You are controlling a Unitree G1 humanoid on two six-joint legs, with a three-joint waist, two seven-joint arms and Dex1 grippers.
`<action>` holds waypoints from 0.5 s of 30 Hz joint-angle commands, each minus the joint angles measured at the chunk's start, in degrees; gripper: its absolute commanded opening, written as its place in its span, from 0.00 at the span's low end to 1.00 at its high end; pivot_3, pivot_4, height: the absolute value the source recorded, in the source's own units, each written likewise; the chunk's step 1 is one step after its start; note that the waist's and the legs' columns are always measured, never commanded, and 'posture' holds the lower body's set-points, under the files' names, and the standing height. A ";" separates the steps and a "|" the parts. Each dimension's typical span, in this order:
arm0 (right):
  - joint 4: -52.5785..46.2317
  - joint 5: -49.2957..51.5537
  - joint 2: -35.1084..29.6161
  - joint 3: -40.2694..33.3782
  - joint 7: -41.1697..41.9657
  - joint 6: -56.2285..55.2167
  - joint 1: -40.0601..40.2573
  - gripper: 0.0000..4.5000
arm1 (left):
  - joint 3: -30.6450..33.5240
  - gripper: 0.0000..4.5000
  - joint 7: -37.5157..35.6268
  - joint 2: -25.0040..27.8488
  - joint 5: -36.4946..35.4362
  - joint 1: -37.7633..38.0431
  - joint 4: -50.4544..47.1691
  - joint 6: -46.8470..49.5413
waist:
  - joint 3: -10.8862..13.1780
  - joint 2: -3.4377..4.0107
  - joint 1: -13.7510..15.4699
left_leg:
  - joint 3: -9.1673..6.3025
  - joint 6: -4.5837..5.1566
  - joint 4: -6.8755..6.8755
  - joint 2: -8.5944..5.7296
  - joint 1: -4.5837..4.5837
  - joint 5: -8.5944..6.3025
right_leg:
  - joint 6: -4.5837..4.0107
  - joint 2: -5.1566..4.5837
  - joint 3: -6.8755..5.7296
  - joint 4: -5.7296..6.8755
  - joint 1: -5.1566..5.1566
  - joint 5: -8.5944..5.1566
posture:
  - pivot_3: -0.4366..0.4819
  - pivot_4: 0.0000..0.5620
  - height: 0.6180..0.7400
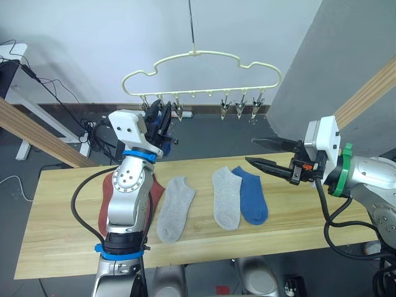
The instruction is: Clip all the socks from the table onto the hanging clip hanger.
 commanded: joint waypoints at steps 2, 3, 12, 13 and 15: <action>-1.48 0.65 0.07 -0.36 -0.05 -0.84 -0.04 0.49 | 0.36 0.02 0.11 0.09 0.08 -0.07 -3.09 -1.06 | 0.00 0.00 -0.07 | 0.00 0.00 0.00 0.00 0.00 0.00 | 0.00 0.00 0.00 0.00 0.00 0.00 | 0.17 0.64 0.97; -1.54 0.64 0.08 -0.34 -0.09 -0.81 0.09 0.49 | 0.40 0.00 0.14 0.11 0.06 0.03 -3.24 -0.95 | 0.00 0.00 -0.08 | 0.00 0.00 0.00 0.00 0.00 0.00 | 0.00 0.00 0.00 0.00 0.00 0.00 | 0.17 0.64 0.97; -0.23 -7.13 0.68 2.53 -8.18 1.59 7.23 0.60 | 0.82 0.00 -0.29 1.00 -0.22 0.46 -4.62 0.15 | 0.00 0.00 -0.01 | -0.01 0.00 -0.02 0.00 -0.01 0.00 | 0.01 0.00 -0.01 -0.03 0.00 -0.01 | 0.18 0.64 0.97; -0.33 -9.93 1.31 4.14 -10.39 1.12 9.24 0.67 | 0.94 0.00 -0.57 1.40 -0.41 0.52 -4.99 0.59 | 0.01 -0.01 0.00 | 0.01 0.00 -0.02 0.00 -0.02 0.00 | 0.01 -0.01 0.02 -0.03 -0.02 -0.01 | 0.20 0.65 0.97; -0.05 -14.39 3.93 6.94 -15.46 1.09 12.19 0.82 | 1.08 0.00 -1.06 2.06 -1.00 0.64 -5.64 1.58 | 0.01 -0.01 -0.03 | -0.01 -0.01 -0.04 0.01 -0.02 0.00 | 0.06 0.00 0.01 -0.03 -0.03 -0.03 | 0.20 0.65 0.97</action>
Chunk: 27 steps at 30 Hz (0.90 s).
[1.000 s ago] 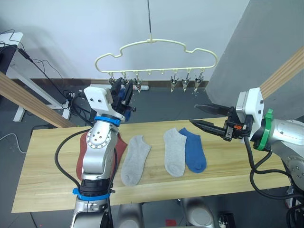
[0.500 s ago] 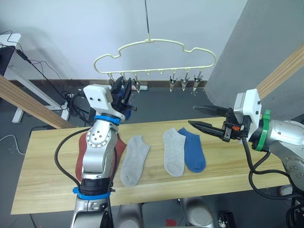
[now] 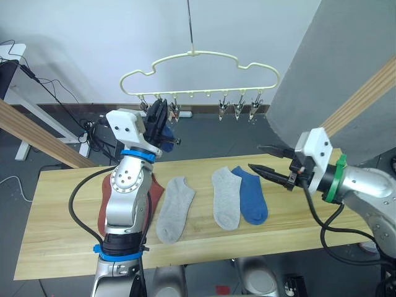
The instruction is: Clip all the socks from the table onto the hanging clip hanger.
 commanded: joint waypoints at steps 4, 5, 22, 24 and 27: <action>1.59 -12.70 9.63 8.42 -13.88 -1.82 6.28 0.99 | 0.88 0.00 -1.83 1.82 -1.71 0.19 -4.10 2.47 | 0.00 0.00 -0.16 | 0.07 -0.02 -0.01 0.02 0.01 0.01 | 0.20 0.02 0.08 0.04 -0.07 -0.12 | 0.20 0.66 0.97; 2.67 -14.81 11.25 10.26 -15.19 -3.37 7.21 0.99 | 0.77 0.00 -2.18 2.03 -1.83 0.13 -4.20 2.72 | 0.00 0.00 -0.13 | 0.09 -0.03 -0.01 0.03 0.02 0.01 | 0.22 0.03 0.09 0.04 -0.07 -0.13 | 0.20 0.66 0.97; 28.51 -28.01 27.81 13.49 -23.33 -15.90 10.31 0.99 | 0.71 0.00 -3.52 2.39 -3.15 0.98 -5.57 5.52 | 0.00 0.01 -0.05 | 0.12 -0.04 -0.07 0.10 0.03 0.01 | 0.25 0.10 0.15 0.00 -0.11 -0.15 | 0.23 0.66 0.97; 30.06 -26.17 29.73 12.13 -22.21 -16.94 9.57 0.99 | 0.78 0.00 -3.66 2.51 -3.13 1.04 -5.45 5.36 | 0.00 0.01 -0.05 | 0.12 -0.04 -0.06 0.09 0.03 0.01 | 0.25 0.10 0.15 0.01 -0.11 -0.15 | 0.23 0.66 0.97; 32.18 -25.97 30.25 12.09 -20.16 -17.30 8.36 0.99 | 0.91 0.00 -3.79 2.73 -3.08 1.12 -5.50 5.32 | 0.00 0.01 -0.04 | 0.10 -0.04 -0.06 0.09 0.03 0.01 | 0.24 0.10 0.15 0.03 -0.11 -0.15 | 0.24 0.65 0.97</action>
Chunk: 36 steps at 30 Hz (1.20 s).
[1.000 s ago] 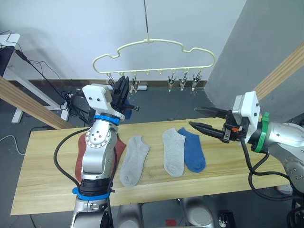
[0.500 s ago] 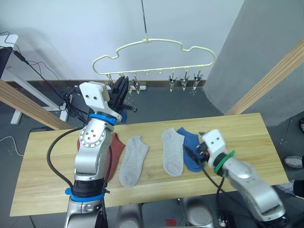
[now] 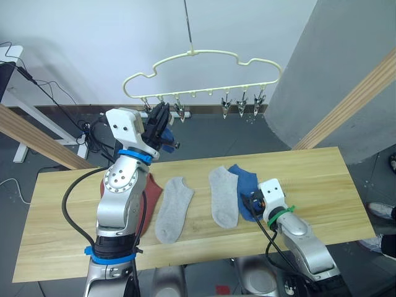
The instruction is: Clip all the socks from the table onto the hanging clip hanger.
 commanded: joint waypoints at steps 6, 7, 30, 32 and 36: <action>5.09 -1.79 -1.24 0.26 3.32 -0.10 -1.78 0.72 | 1.14 0.00 -0.71 1.21 -0.74 0.74 -3.23 -0.51 | 0.00 0.00 0.02 | -0.01 0.00 0.00 0.00 0.01 0.00 | -0.08 0.00 -0.02 0.00 0.01 0.05 | 0.25 0.65 0.97; 5.32 -2.22 -1.32 0.20 3.10 -0.13 -1.89 0.66 | 1.18 0.00 -0.78 1.29 -0.84 0.78 -3.27 -0.48 | 0.00 0.00 0.03 | -0.02 0.00 0.00 0.00 0.01 0.00 | -0.10 0.00 -0.02 0.00 0.01 0.06 | 0.25 0.65 0.97; -17.08 -0.29 -19.67 -7.25 17.18 -7.98 -2.29 0.01 | 10.56 0.00 -5.20 10.09 -27.68 -3.94 -11.02 24.31 | 0.12 -0.02 0.03 | -0.04 -0.01 -0.04 0.05 0.01 -0.01 | 0.02 0.10 -0.03 -0.01 0.00 -0.01 | 0.23 0.66 0.97; -19.67 2.18 -18.11 -4.37 19.95 -7.11 -4.12 0.01 | 11.25 0.00 -4.14 9.97 -30.49 -3.89 -11.59 26.76 | 0.12 -0.02 0.04 | -0.09 -0.01 -0.05 0.05 -0.01 -0.01 | 0.02 0.10 -0.07 0.00 0.00 -0.01 | 0.24 0.66 0.97; -20.38 4.18 -12.56 1.72 21.56 -5.05 -8.86 0.01 | 11.68 0.00 -2.53 10.06 -33.81 -4.31 -12.82 29.65 | 0.13 -0.02 0.04 | -0.05 -0.02 -0.03 0.03 -0.02 -0.01 | -0.10 0.03 -0.03 -0.02 -0.01 0.06 | 0.24 0.66 0.97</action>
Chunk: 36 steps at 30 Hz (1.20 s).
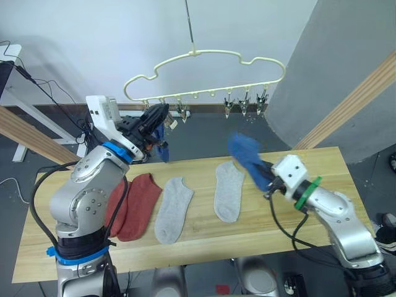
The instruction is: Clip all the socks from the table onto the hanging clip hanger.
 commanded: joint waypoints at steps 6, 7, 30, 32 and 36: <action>-0.10 0.38 7.11 8.52 1.52 0.00 -6.02 0.01 | 1.62 0.00 3.03 0.65 -7.05 -0.96 -4.95 3.03 | 0.01 -0.01 0.78 | -0.04 -0.01 0.01 -0.04 -0.04 0.00 | -0.10 -0.07 -0.06 -0.04 0.00 0.06 | 0.25 0.66 0.97; 0.35 0.28 7.87 9.15 1.56 -0.18 -6.75 0.01 | 1.69 0.00 3.07 0.80 -7.34 -0.77 -4.96 3.16 | 0.01 -0.01 0.94 | -0.03 -0.01 0.01 -0.05 -0.04 0.00 | -0.11 -0.08 -0.05 -0.04 0.00 0.06 | 0.25 0.66 0.97; 3.53 -1.89 9.94 11.10 2.86 -5.06 -10.16 0.01 | 0.36 0.00 4.01 0.79 -8.58 -0.20 -4.99 2.94 | 0.02 0.00 1.56 | -0.04 -0.04 0.00 -0.04 -0.04 -0.02 | -0.15 -0.08 -0.07 -0.03 -0.02 0.09 | 0.27 0.67 0.97; 3.72 -2.22 10.20 11.10 2.75 -5.27 -10.33 0.01 | 0.27 0.00 3.92 0.86 -8.62 -0.02 -5.08 2.93 | 0.02 0.00 1.57 | -0.04 -0.04 0.00 -0.03 -0.04 -0.02 | -0.15 -0.07 -0.07 -0.03 -0.02 0.09 | 0.27 0.67 0.97; 4.22 -2.72 10.96 11.02 2.52 -5.59 -10.93 0.01 | 0.15 0.00 4.00 0.79 -8.55 0.21 -5.13 2.86 | 0.02 0.00 1.57 | -0.04 -0.04 0.00 -0.03 -0.04 -0.02 | -0.15 -0.07 -0.07 -0.03 -0.02 0.09 | 0.27 0.67 0.97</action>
